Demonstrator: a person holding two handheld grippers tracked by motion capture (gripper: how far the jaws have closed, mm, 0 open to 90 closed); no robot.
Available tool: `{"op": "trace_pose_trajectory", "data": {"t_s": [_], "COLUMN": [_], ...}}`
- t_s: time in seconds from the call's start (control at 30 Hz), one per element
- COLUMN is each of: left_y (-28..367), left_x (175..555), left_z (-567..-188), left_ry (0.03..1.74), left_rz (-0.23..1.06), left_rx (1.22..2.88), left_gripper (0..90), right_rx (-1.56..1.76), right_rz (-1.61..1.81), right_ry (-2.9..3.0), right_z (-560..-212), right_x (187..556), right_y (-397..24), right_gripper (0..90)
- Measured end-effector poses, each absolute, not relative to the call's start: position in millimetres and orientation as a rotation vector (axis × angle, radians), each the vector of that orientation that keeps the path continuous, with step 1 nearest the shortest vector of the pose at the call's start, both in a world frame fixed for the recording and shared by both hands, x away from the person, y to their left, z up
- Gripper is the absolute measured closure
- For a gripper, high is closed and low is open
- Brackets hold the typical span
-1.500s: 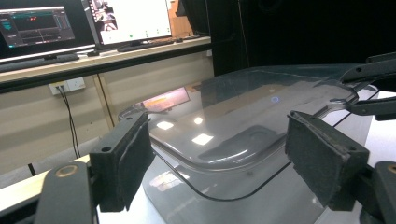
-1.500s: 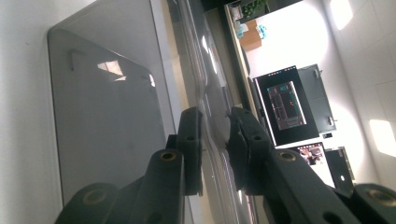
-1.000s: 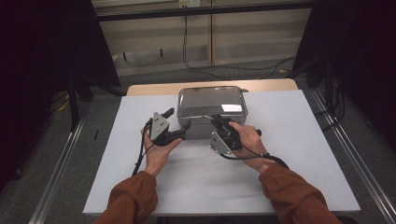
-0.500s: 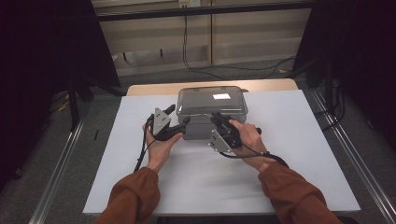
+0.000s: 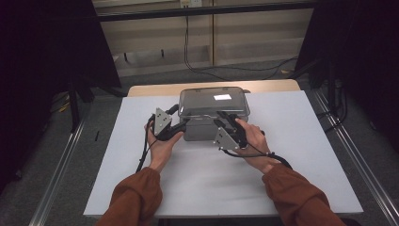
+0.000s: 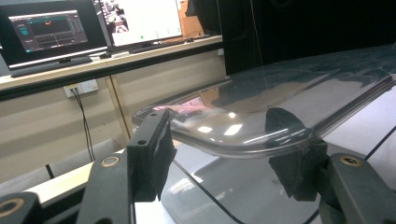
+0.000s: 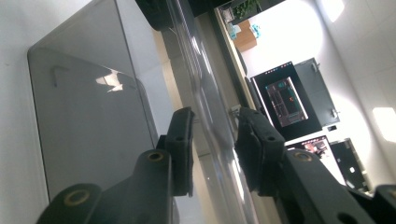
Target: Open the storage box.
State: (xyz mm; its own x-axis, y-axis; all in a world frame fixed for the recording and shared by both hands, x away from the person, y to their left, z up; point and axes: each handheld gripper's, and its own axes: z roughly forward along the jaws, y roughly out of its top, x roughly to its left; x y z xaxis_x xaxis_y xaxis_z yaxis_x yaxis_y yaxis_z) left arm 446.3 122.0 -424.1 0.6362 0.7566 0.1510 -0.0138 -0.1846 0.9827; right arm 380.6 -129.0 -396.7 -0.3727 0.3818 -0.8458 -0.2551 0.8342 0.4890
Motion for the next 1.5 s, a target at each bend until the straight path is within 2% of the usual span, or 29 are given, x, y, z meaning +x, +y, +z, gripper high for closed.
{"op": "trace_pose_trajectory", "data": {"t_s": [0.03,0.1,0.17,0.27,0.33,0.5,0.57,0.7,0.83,0.93,1.0,1.13,1.27,1.4,1.5], "left_y": [122.3,122.6,122.5,121.8,121.6,121.8,121.3,121.5,121.7,121.3,121.0,121.6,121.7,121.9,122.8], "left_x": [446.0,445.6,445.4,445.3,445.2,444.9,444.7,445.3,444.9,444.6,444.3,444.3,444.0,444.3,444.7], "left_z": [-423.7,-422.7,-422.3,-423.0,-423.0,-422.2,-422.9,-422.8,-422.3,-422.2,-422.5,-421.5,-420.8,-420.6,-419.1], "left_ry": [0.627,0.623,0.621,0.620,0.621,0.624,0.631,0.629,0.631,0.634,0.634,0.632,0.631,0.630,0.625], "left_rz": [0.776,0.775,0.774,0.770,0.769,0.766,0.755,0.757,0.757,0.757,0.757,0.752,0.754,0.757,0.762], "left_rx": [1.621,1.616,1.613,1.617,1.616,1.608,1.609,1.609,1.606,1.606,1.611,1.604,1.604,1.598,1.600], "left_gripper": [42.0,41.2,41.0,40.7,40.4,40.2,39.9,39.0,38.9,39.2,39.2,39.4,39.7,39.8,40.2], "right_rx": [0.096,0.172,0.229,0.270,0.326,0.415,0.481,0.565,0.621,0.653,0.645,0.659,0.692,0.693,0.682], "right_rz": [0.672,0.736,0.769,0.798,0.856,0.931,0.995,1.041,1.068,1.092,1.084,1.110,1.134,1.142,1.157], "right_ry": [1.835,1.846,1.866,1.865,1.859,1.864,1.892,1.905,1.908,1.897,1.900,1.901,1.868,1.864,1.863], "right_z": [-396.7,-395.1,-394.0,-393.2,-393.1,-391.2,-391.1,-395.0,-395.4,-394.7,-395.1,-396.3,-394.1,-393.1,-392.9], "right_x": [380.6,382.1,383.3,384.4,385.0,388.8,393.4,399.7,402.8,404.5,404.6,407.0,410.2,411.1,412.6], "right_y": [-129.0,-137.5,-144.1,-151.5,-161.6,-171.4,-176.6,-187.8,-193.4,-196.3,-195.8,-198.4,-208.1,-210.5,-210.8], "right_gripper": [57.5,50.8,40.3,36.7,26.1,20.4,20.7,14.1,12.5,7.2,7.9,18.3,24.6,25.2,29.8]}}
